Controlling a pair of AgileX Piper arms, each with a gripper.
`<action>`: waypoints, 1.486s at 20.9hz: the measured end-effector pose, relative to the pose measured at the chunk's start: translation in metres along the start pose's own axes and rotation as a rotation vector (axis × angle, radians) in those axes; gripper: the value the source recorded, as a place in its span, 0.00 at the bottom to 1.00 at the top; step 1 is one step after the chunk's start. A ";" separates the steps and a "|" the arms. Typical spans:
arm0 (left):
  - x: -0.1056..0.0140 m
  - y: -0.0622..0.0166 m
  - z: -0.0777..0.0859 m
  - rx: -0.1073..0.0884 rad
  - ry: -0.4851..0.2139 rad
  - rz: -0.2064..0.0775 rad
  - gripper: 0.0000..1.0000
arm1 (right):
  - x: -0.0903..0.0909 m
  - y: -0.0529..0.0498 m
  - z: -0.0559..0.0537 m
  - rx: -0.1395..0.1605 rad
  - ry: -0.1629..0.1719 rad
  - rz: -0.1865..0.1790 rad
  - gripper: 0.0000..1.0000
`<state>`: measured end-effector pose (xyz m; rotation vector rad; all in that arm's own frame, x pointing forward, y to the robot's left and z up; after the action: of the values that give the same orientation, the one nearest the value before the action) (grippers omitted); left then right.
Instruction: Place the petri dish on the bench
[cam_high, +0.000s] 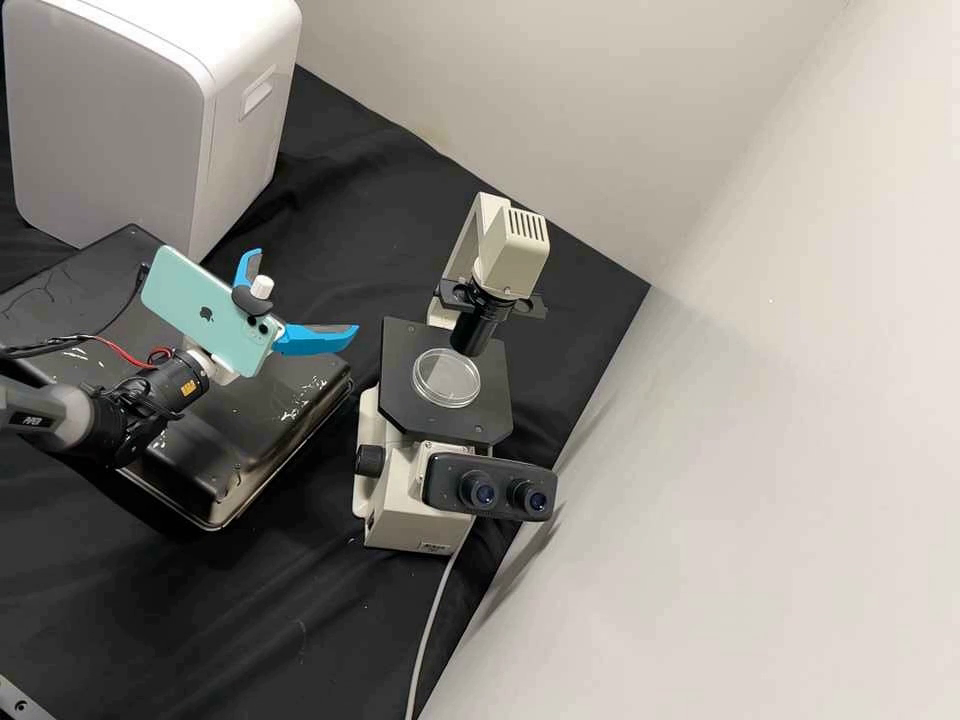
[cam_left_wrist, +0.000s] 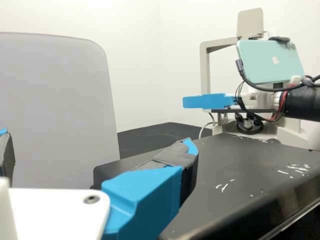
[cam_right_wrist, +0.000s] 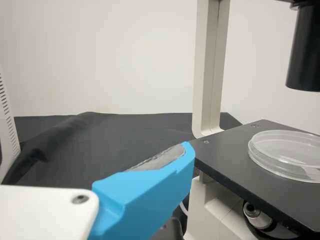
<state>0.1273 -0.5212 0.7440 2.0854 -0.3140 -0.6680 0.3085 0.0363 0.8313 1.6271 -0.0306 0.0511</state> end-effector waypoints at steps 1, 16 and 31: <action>0.000 -0.0002 0.000 -0.003 0.003 -0.001 1.00 | 0.000 0.000 0.000 0.000 0.000 0.000 1.00; 0.000 -0.0027 0.002 0.007 0.005 -0.016 1.00 | 0.001 0.010 0.015 0.004 -0.051 0.033 1.00; 0.001 -0.0020 -0.002 0.012 0.027 -0.011 1.00 | 0.012 0.038 0.056 0.007 -0.111 0.084 1.00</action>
<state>0.1288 -0.5190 0.7430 2.1073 -0.2918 -0.6458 0.3195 -0.0219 0.8664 1.6336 -0.1841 0.0255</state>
